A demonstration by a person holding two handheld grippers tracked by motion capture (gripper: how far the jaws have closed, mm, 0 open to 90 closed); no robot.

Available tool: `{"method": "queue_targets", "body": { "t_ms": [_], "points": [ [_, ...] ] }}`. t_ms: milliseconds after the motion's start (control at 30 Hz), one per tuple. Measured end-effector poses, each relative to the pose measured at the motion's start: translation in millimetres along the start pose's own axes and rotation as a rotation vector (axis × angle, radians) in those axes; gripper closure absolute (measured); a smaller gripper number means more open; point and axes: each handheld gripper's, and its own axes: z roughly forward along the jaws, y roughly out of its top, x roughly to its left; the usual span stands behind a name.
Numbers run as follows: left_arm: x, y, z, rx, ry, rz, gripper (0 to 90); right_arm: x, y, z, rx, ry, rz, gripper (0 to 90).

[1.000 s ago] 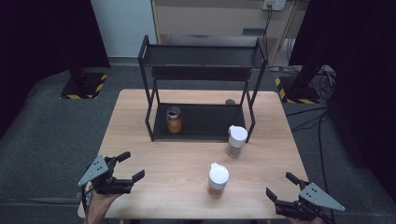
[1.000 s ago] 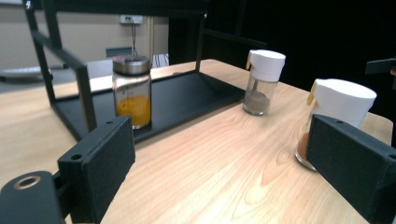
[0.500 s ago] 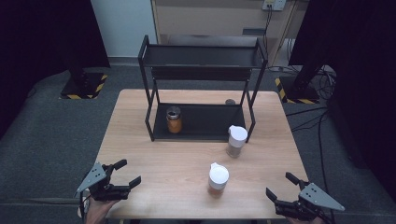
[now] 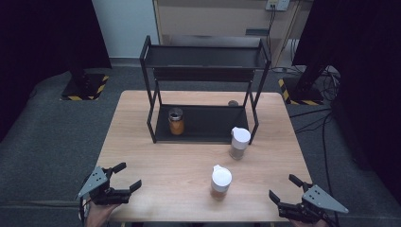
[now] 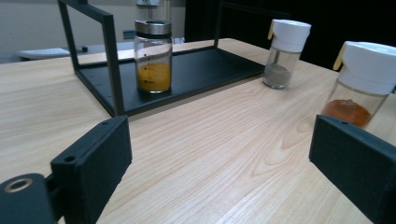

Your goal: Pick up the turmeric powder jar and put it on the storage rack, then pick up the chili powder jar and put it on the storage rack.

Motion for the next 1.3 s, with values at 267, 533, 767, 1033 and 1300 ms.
{"method": "queue_targets", "body": {
  "t_ms": [267,533,767,1033,1300],
  "points": [
    [-1.0,1.0,1.0,0.005,-0.004,0.011,3.7,-0.5,-0.4,-0.1,-0.001,0.0,0.003,7.8],
    [-1.2,0.8,0.8,0.003,-0.007,0.019,3.5,0.1,0.0,0.0,0.001,-0.001,0.0,7.8],
    [-2.3,1.2,1.2,0.004,-0.006,0.03,3.5,-0.2,-0.2,-0.5,-0.003,-0.001,0.001,7.7],
    [-1.8,0.9,0.2,0.0,-0.016,0.025,3.2,0.1,0.7,0.1,-0.001,0.005,-0.002,7.6],
    [-1.7,0.7,0.5,0.002,-0.014,0.022,3.2,0.8,3.7,-1.7,-0.003,0.006,0.004,7.9]
  ]
}}
